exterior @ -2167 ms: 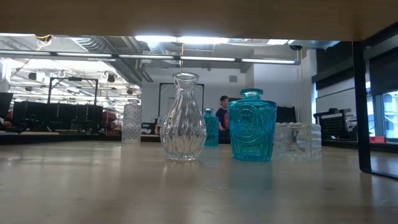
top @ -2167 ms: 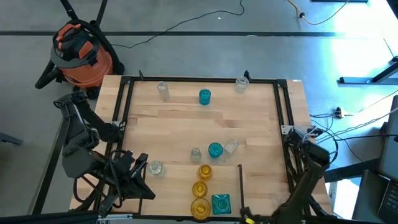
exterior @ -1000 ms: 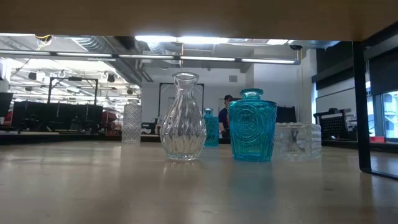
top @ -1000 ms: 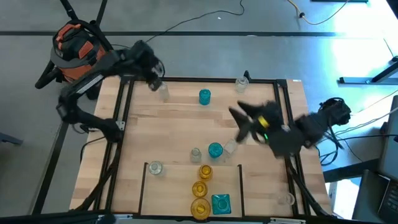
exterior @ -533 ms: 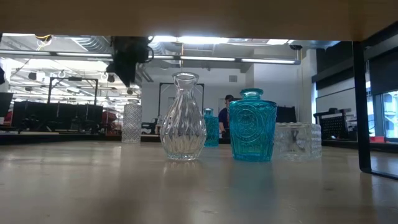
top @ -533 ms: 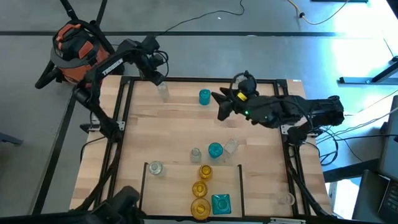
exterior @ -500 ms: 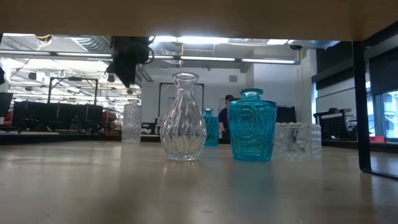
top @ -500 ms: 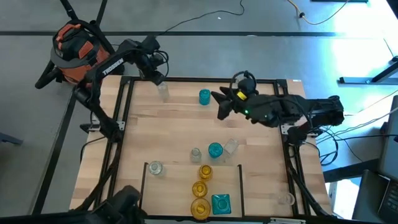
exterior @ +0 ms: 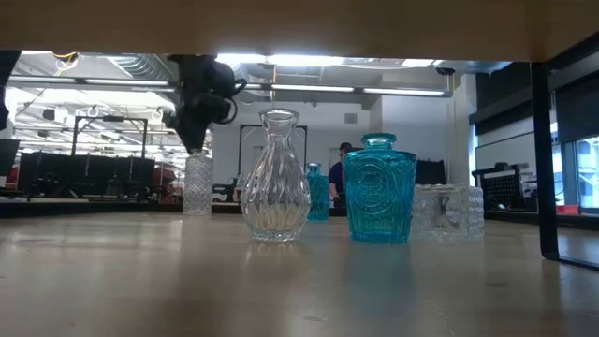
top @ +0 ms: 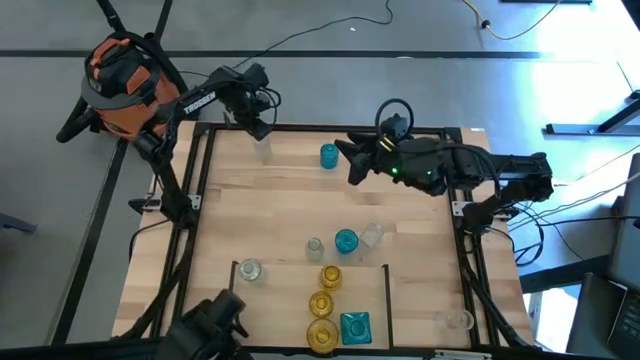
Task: Sort vases onto shelf
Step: Put the transparent vase on the shelf aligned with the other transparent vase
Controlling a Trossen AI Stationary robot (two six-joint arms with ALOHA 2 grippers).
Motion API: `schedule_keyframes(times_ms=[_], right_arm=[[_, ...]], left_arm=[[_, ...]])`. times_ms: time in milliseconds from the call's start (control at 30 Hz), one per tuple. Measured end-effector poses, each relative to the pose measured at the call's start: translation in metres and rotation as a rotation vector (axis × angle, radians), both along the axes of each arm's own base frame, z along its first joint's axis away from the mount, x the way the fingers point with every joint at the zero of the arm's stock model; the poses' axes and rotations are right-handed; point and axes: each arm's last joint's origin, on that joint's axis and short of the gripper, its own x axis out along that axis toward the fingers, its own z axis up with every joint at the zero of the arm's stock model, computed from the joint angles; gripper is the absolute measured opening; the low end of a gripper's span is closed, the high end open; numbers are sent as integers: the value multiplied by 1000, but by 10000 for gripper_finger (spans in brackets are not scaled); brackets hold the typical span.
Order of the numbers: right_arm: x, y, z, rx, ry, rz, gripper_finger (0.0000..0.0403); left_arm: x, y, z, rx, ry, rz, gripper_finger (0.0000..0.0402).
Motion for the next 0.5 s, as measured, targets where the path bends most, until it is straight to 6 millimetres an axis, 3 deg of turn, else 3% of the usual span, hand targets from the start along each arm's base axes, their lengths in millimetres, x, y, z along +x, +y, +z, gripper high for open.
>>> schedule_keyframes(times_ms=[167, 400, 500], right_arm=[[0, 0, 0, 2, -1, 2, 179], [0, 0, 0, 5, 4, 18, 179], [0, 1, -1, 3, 11, 35, 179]], left_arm=[[7, 0, -5, 19, 25, -48, 129], [10, -8, -4, -22, 30, -122, 24], [11, -13, -4, -45, 50, -134, 22]])
